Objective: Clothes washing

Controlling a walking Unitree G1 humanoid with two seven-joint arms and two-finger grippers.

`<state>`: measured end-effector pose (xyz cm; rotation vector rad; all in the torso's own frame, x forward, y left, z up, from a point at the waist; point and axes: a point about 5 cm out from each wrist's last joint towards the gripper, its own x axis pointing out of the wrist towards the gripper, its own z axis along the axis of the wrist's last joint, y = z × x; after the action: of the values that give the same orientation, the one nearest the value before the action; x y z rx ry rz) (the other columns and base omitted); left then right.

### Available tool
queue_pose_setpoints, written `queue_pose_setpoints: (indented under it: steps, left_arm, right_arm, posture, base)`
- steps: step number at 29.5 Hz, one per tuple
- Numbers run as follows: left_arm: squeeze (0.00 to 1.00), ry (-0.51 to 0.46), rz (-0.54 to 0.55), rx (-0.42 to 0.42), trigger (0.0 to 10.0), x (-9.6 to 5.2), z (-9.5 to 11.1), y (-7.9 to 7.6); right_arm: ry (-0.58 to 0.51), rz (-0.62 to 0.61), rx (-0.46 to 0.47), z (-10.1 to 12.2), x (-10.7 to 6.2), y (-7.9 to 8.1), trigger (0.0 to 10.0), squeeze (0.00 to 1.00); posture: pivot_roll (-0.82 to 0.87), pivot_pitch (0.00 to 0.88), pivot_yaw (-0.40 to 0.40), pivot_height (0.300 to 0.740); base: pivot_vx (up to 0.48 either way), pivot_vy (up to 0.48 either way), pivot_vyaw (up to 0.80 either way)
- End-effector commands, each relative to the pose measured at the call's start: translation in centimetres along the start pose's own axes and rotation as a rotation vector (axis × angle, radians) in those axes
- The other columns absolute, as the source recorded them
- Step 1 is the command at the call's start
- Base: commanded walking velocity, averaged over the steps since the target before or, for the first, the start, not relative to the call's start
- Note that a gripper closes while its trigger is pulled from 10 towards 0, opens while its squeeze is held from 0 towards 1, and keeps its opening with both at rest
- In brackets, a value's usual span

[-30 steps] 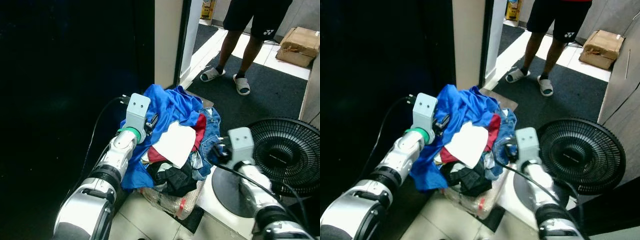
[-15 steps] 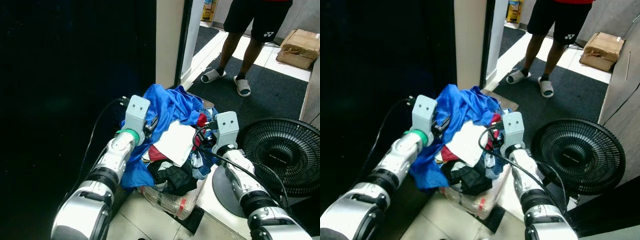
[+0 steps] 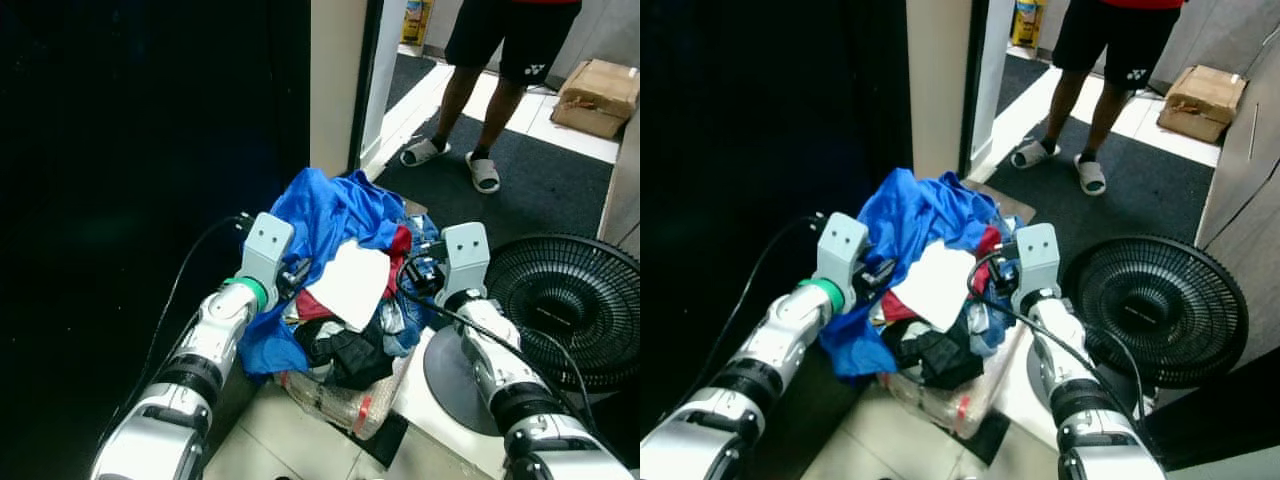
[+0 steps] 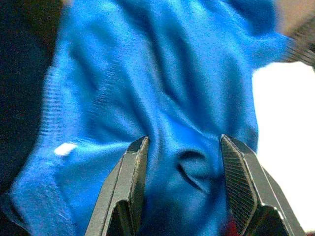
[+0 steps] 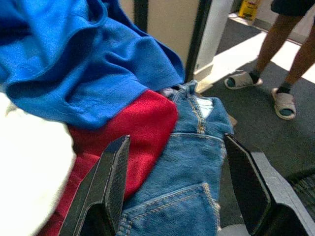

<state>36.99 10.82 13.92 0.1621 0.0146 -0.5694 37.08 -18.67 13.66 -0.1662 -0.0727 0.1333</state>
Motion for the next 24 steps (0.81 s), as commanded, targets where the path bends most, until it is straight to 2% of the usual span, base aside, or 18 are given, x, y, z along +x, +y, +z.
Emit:
queue_pose_setpoints:
  steps: [1,9,11,12,13,16,18,19,24]
  left_arm:
    - [0.00,0.017,-0.031,-0.026,10.0,-0.5,-0.4,0.0]
    - [0.00,-0.042,-0.004,-0.106,10.0,-1.0,1.3,1.2]
    - [0.00,-0.058,0.044,-0.100,10.0,0.0,2.1,1.2]
    - [0.00,-0.064,0.101,-0.086,10.0,1.1,2.7,0.9]
    - [0.00,-0.064,0.101,-0.086,10.0,1.1,2.7,0.9]
    - [0.00,-0.075,0.183,-0.056,10.0,3.3,4.6,-0.5]
    - [0.00,-0.077,0.184,-0.057,10.0,3.7,5.1,-0.9]
    - [0.00,-0.082,0.163,-0.050,10.0,4.4,5.8,-2.0]
    - [0.00,-0.038,0.133,-0.038,10.0,4.9,5.3,-3.4]
  right_arm:
    - [0.035,-0.019,0.015,-1.0,-0.5,-0.5,10.0,0.00]
    - [0.042,-0.021,0.014,-1.0,-0.5,-0.5,10.0,0.00]
    - [0.042,-0.018,0.014,-0.8,-0.3,-0.4,10.0,0.00]
    - [0.040,-0.014,0.014,-0.7,-0.1,-0.3,10.0,0.00]
    - [0.040,-0.014,0.014,-0.7,-0.1,-0.3,10.0,0.00]
    - [0.038,-0.003,0.012,-0.4,0.2,0.0,10.0,0.00]
    - [0.037,-0.002,0.012,-0.4,0.3,0.1,10.0,0.00]
    - [0.034,-0.001,0.012,-0.3,0.3,0.1,10.0,0.00]
    - [0.038,-0.008,0.009,-0.6,0.0,-0.2,10.0,0.00]
  posture:
    - [-0.06,0.162,0.068,0.740]
    - [-0.04,0.157,0.066,0.740]
    - [-0.04,0.156,0.061,0.740]
    - [-0.04,0.158,0.053,0.740]
    - [-0.04,0.158,0.053,0.740]
    - [-0.05,0.151,0.056,0.740]
    - [-0.05,0.151,0.056,0.740]
    - [-0.06,0.154,0.060,0.740]
    - [-0.06,0.158,0.068,0.740]
  base:
    - [0.000,0.000,0.00]
    - [0.000,0.000,0.00]
    - [0.000,0.000,0.00]
    - [0.000,0.000,0.00]
    - [0.000,0.000,0.00]
    - [0.000,0.000,0.00]
    - [0.000,0.000,0.00]
    - [0.000,0.000,0.00]
    - [0.000,0.000,0.00]
